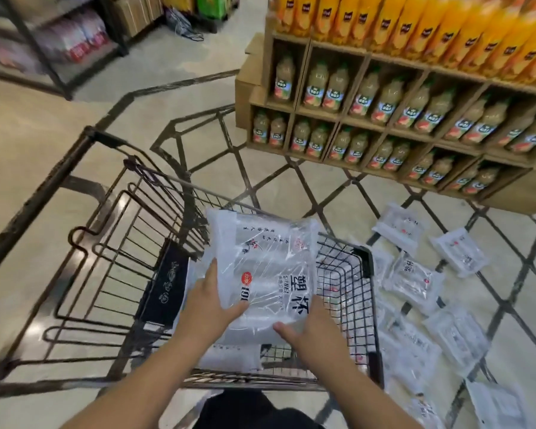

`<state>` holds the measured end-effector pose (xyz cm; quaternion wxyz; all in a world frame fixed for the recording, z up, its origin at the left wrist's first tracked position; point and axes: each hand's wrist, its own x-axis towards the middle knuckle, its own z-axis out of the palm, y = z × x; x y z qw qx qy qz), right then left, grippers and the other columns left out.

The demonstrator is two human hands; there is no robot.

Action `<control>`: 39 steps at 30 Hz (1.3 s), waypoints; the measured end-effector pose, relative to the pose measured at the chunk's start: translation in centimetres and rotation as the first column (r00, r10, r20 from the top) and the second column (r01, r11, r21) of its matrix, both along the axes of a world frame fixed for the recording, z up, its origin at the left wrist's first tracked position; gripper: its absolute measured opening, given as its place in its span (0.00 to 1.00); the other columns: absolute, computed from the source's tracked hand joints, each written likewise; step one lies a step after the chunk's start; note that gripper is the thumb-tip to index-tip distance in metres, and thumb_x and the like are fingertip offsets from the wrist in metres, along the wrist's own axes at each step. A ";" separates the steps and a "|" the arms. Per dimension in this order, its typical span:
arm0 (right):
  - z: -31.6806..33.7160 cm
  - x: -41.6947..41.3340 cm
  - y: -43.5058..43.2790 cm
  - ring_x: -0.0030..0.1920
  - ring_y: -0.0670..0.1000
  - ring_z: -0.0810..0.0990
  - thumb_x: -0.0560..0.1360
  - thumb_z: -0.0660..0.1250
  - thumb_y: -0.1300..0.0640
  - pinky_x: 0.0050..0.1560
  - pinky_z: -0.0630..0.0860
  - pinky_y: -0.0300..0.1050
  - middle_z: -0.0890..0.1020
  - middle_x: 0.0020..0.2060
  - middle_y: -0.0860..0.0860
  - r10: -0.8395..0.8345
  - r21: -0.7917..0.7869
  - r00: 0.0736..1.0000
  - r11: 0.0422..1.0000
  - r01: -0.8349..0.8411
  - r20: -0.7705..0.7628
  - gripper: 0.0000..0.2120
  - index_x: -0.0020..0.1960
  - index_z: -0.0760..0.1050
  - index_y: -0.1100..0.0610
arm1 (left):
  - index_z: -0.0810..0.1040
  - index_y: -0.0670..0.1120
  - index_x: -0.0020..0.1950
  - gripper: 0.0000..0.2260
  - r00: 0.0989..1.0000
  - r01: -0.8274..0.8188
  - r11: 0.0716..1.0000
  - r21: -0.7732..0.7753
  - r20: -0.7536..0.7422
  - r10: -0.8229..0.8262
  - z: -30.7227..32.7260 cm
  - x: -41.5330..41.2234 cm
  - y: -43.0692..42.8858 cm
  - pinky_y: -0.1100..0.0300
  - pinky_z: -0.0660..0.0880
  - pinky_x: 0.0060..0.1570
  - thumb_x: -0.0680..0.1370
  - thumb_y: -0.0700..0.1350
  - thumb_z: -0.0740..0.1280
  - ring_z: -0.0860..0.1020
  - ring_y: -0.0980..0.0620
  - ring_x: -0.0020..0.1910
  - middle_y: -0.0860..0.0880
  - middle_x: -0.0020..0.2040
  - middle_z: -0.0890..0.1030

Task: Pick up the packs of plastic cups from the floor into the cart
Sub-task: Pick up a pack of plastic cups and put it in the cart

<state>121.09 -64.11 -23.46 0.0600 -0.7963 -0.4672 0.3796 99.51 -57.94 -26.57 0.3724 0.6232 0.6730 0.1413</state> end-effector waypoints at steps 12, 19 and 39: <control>-8.9 -8.5 6.3 0.52 0.57 0.79 0.71 0.72 0.42 0.52 0.79 0.51 0.78 0.54 0.55 0.065 -0.292 0.994 0.952 -0.090 -0.093 0.33 0.66 0.61 0.55 | 0.52 0.54 0.80 0.50 0.989 0.034 0.985 -0.171 -0.133 -0.057 -7.2 -7.9 5.5 0.51 0.73 0.56 0.66 0.58 0.79 0.74 0.43 0.61 0.43 0.64 0.73; -13.4 -9.1 7.8 0.54 0.58 0.79 0.73 0.73 0.43 0.50 0.80 0.50 0.76 0.59 0.57 0.027 -0.287 0.998 0.957 -0.043 -0.060 0.39 0.73 0.54 0.54 | 0.57 0.56 0.77 0.47 0.994 0.030 0.965 -0.261 -0.093 -0.056 -11.9 -8.2 7.9 0.47 0.78 0.54 0.64 0.59 0.79 0.77 0.46 0.56 0.49 0.61 0.75; -14.3 -7.0 6.5 0.64 0.58 0.74 0.76 0.69 0.47 0.59 0.75 0.53 0.67 0.68 0.57 0.271 -0.269 0.962 0.929 -0.252 0.034 0.39 0.78 0.50 0.54 | 0.34 0.53 0.79 0.54 0.787 0.290 0.923 -0.251 -0.487 -0.380 -10.8 -6.2 7.3 0.46 0.70 0.65 0.71 0.59 0.74 0.59 0.40 0.75 0.43 0.79 0.49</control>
